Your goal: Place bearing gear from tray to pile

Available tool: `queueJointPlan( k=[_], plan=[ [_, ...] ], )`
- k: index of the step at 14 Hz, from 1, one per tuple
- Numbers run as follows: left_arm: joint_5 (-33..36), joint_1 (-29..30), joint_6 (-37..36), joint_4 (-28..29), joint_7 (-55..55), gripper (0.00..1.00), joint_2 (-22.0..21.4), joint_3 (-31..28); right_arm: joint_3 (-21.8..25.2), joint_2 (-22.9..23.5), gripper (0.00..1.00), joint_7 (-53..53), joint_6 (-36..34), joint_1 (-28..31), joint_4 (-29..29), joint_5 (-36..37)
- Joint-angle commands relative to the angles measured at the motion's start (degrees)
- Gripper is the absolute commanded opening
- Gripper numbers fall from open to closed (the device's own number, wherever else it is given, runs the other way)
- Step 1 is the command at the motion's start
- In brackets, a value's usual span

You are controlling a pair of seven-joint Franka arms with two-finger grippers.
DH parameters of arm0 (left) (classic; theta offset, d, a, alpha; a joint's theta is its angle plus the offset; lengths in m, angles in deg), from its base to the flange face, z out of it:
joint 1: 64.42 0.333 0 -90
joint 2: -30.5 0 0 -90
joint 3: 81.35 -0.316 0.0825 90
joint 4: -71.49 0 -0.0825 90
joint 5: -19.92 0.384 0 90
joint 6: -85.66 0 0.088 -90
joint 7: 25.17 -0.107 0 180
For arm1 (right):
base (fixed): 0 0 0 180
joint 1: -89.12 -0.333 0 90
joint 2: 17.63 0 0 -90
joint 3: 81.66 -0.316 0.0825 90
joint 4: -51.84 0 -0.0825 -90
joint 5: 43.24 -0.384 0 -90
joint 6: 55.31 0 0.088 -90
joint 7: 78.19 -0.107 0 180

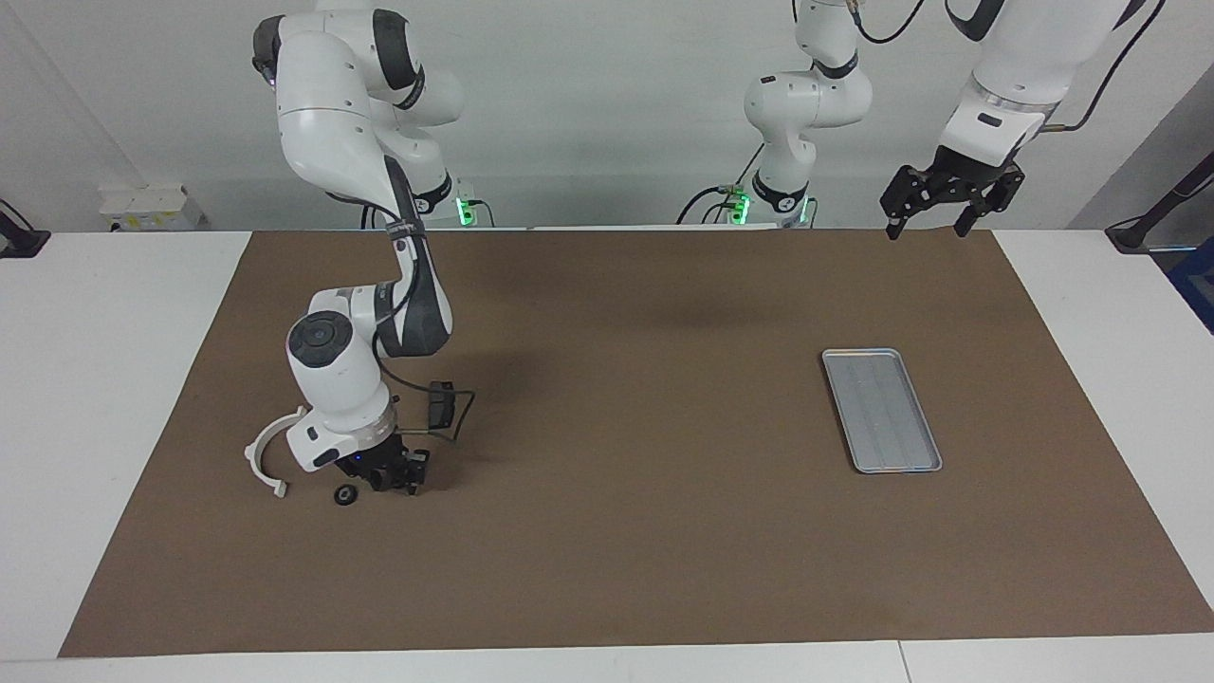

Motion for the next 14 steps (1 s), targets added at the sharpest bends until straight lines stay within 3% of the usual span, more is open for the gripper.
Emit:
queueJointPlan(
  k=[1, 9, 14],
  plan=[
    [-0.8, -0.6, -0.7, 0.2, -0.1, 1.00, -0.1, -0.6, -0.8, -1.8, 1.00, 0.9, -0.6, 0.8, 0.4, -0.6],
    [-0.8, -0.6, -0.7, 0.1, -0.1, 1.00, -0.2, -0.6, -0.8, -5.4, 1.00, 2.5, -2.3, 2.5, 0.3, -0.6],
    [-0.8, -0.6, -0.7, 0.1, -0.1, 1.00, -0.2, -0.6, -0.7, -16.7, 1.00, 7.5, -19.0, 2.5, 0.1, -1.0]
  ],
)
